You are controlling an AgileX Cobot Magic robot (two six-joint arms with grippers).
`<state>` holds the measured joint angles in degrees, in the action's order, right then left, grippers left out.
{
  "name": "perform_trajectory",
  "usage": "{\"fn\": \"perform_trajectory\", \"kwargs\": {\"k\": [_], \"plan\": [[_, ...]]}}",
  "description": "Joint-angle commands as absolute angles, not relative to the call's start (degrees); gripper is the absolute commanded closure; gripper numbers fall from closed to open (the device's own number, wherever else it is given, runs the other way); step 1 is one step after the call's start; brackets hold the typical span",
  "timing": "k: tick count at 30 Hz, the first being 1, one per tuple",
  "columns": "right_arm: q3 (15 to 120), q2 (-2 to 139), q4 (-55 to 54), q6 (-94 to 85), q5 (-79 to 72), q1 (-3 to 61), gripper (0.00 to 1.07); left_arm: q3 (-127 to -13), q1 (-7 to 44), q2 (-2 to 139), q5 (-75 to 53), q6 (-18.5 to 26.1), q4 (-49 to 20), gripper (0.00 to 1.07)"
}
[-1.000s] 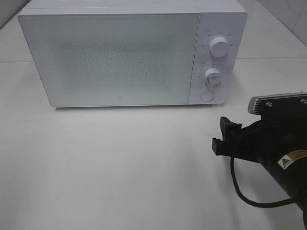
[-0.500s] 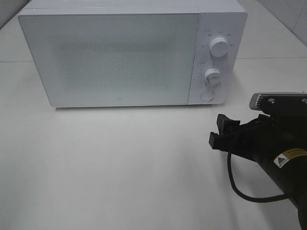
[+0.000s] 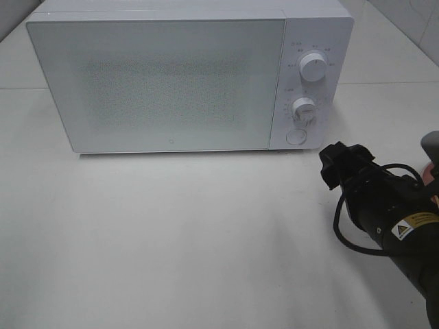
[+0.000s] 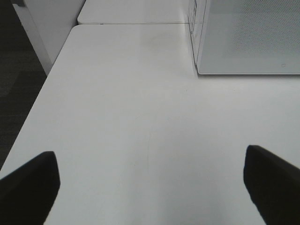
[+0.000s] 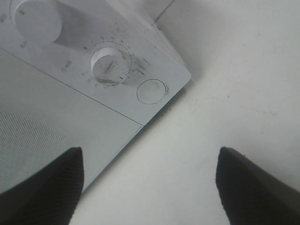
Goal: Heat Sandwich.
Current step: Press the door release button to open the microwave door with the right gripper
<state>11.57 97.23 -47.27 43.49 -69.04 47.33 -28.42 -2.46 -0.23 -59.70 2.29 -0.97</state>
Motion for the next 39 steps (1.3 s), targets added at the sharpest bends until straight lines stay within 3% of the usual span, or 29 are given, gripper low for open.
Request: {"fn": "perform_trajectory", "kwargs": {"k": [1,8,13,16,17,18,21,22,24,39], "plan": [[11.9,97.3,-47.3,56.6,-76.8,47.5,0.31,-28.4,-2.5,-1.9,-59.4,2.1,-1.0,0.08],[11.9,97.3,-47.3,73.1,-76.8,47.5,0.32,-28.4,-2.5,-1.9,-59.4,2.1,-1.0,0.08],[11.9,97.3,-47.3,82.6,-76.8,47.5,0.42,-28.4,-2.5,-1.9,-59.4,2.1,-1.0,0.08],[11.9,97.3,-47.3,86.8,-76.8,47.5,0.61,-28.4,-2.5,-1.9,-59.4,2.1,-1.0,0.08],[11.9,97.3,-47.3,86.8,-76.8,47.5,0.61,-28.4,-2.5,-1.9,-59.4,2.1,-1.0,0.08],[11.9,97.3,-47.3,87.4,-76.8,47.5,0.67,-28.4,-2.5,-1.9,-59.4,2.1,-1.0,0.08],[11.9,97.3,-47.3,87.6,-76.8,47.5,0.95,-28.4,-2.5,-1.9,-59.4,2.1,-1.0,0.08],[11.9,97.3,-47.3,87.6,-76.8,47.5,0.95,-28.4,-2.5,-1.9,-59.4,2.1,-1.0,0.08],[12.0,97.3,-47.2,87.1,-76.8,47.5,1.07,-28.4,-2.5,-1.9,-59.4,2.1,-1.0,0.08],[14.2,99.1,-46.9,86.3,-70.0,47.3,1.07,-28.4,-2.5,-1.9,-59.4,2.1,-1.0,0.08]]}}
